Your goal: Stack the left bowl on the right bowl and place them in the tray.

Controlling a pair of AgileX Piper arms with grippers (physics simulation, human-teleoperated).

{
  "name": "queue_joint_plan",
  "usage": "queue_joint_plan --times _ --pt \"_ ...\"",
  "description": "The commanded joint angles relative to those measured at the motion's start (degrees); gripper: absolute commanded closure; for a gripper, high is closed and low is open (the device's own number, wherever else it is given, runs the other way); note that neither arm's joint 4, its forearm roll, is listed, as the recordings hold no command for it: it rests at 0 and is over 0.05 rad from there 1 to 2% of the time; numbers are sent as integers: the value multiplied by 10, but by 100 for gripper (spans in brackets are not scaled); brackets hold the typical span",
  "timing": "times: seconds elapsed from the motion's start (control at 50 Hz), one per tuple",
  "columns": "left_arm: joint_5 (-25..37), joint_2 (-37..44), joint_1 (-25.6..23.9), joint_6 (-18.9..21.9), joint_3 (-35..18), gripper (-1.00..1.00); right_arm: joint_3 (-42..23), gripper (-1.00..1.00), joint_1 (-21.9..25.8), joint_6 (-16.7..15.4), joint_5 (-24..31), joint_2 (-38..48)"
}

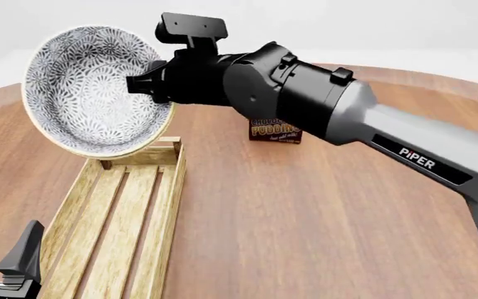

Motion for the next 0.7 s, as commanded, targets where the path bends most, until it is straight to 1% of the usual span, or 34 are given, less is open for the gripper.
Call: queue_joint_plan --times 0.02,0.18,0.34,0.44,0.48,0.58,0.7 --pt "0 0 0 0 0 -100 18 100 25 19 -53 22" --pt "0 0 0 0 0 -100 38 100 32 26 -83 28" --pt "0 0 0 0 0 -100 57 100 49 34 -108 40" --pt "0 0 0 0 0 -100 59 100 47 32 -110 41" --pt "0 0 0 0 0 -100 61 100 40 27 -110 41" --pt "0 0 0 0 0 -100 78 100 35 27 -130 45" --pt "0 0 0 0 0 -100 83 100 31 28 -147 52"
